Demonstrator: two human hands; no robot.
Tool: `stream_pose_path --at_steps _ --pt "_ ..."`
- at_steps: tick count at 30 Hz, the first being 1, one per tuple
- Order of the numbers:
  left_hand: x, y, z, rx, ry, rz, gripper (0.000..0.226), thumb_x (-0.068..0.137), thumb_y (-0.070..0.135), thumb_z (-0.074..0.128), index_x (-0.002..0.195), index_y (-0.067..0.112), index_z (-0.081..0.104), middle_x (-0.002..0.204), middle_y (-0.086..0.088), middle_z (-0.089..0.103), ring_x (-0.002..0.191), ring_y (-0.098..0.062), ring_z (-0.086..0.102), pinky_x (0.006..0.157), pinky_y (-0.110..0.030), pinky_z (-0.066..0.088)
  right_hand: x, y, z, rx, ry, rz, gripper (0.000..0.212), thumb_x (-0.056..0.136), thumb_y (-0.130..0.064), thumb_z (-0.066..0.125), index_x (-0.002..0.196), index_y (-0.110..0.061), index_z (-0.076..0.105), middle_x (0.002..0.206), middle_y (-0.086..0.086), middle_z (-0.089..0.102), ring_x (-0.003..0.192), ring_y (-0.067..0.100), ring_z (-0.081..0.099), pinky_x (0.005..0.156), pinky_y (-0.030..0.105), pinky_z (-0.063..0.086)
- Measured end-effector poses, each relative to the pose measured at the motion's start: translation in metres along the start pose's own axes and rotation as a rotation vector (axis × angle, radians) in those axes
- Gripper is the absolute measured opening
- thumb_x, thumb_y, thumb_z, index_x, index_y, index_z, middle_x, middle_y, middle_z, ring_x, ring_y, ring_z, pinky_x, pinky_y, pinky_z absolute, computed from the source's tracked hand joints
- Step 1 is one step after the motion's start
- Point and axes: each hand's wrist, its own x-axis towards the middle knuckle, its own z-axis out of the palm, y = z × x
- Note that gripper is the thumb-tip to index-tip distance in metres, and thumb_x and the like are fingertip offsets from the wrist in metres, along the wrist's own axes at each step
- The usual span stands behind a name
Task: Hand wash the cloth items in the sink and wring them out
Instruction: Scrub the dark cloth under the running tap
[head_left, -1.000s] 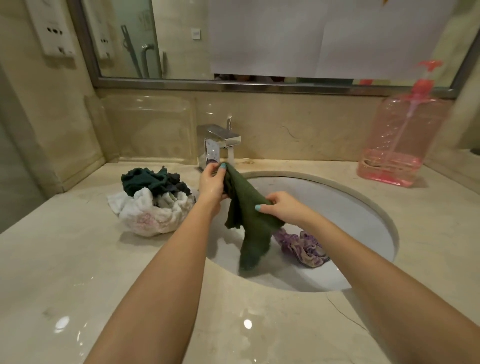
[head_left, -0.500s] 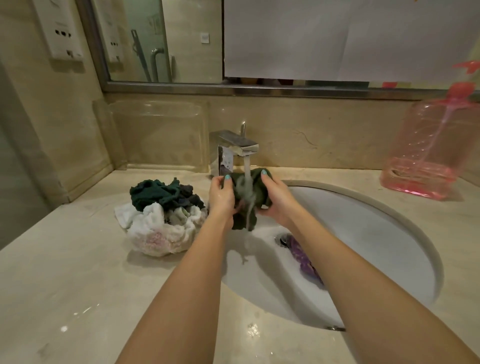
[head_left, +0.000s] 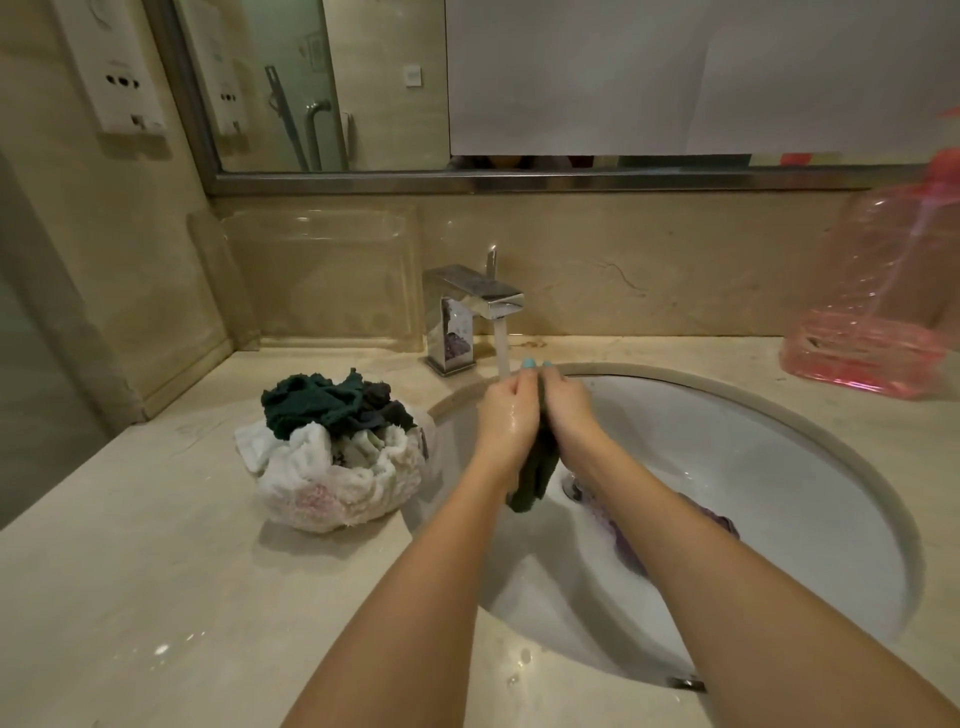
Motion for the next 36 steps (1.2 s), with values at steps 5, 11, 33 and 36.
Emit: stream_pose_path --at_steps 5,11,33,36 --pt "0.019 -0.009 -0.019 0.013 0.215 -0.086 0.042 0.105 0.040 0.032 0.085 0.016 0.061 0.088 -0.008 0.064 0.088 -0.023 0.063 0.083 -0.038 0.052 -0.011 -0.003 0.009 -0.112 -0.196 -0.089 0.032 0.099 -0.034 0.048 0.105 -0.010 0.067 0.086 0.005 0.065 0.087 0.018 0.062 0.067 0.026 0.046" --pt "0.005 -0.002 -0.001 0.017 -0.043 -0.011 0.040 0.105 0.031 0.039 0.088 0.004 0.063 0.079 -0.011 0.061 0.076 -0.019 0.061 0.074 -0.030 0.051 0.003 -0.003 -0.008 -0.072 0.093 -0.125 0.031 0.102 -0.030 0.042 0.082 -0.015 0.060 0.087 0.008 0.065 0.087 0.023 0.063 0.084 0.037 0.052" --pt "0.030 -0.005 -0.051 -0.328 0.156 0.018 0.009 0.103 0.023 0.047 0.096 0.018 0.050 0.099 -0.003 0.058 0.094 -0.015 0.059 0.078 -0.028 0.054 0.020 0.011 -0.052 -0.621 -0.383 -0.140 0.029 0.090 -0.032 0.066 0.112 -0.015 0.057 0.106 0.003 0.060 0.106 0.022 0.056 0.089 0.037 0.048" --pt "0.029 -0.005 -0.052 -0.388 0.078 0.006 0.021 0.097 0.012 0.057 0.115 0.010 0.049 0.111 -0.007 0.059 0.101 -0.018 0.059 0.084 -0.028 0.054 0.019 0.012 -0.056 -0.646 -0.327 -0.169 0.023 0.096 -0.027 0.058 0.115 -0.017 0.055 0.104 0.001 0.058 0.105 0.022 0.054 0.094 0.039 0.046"
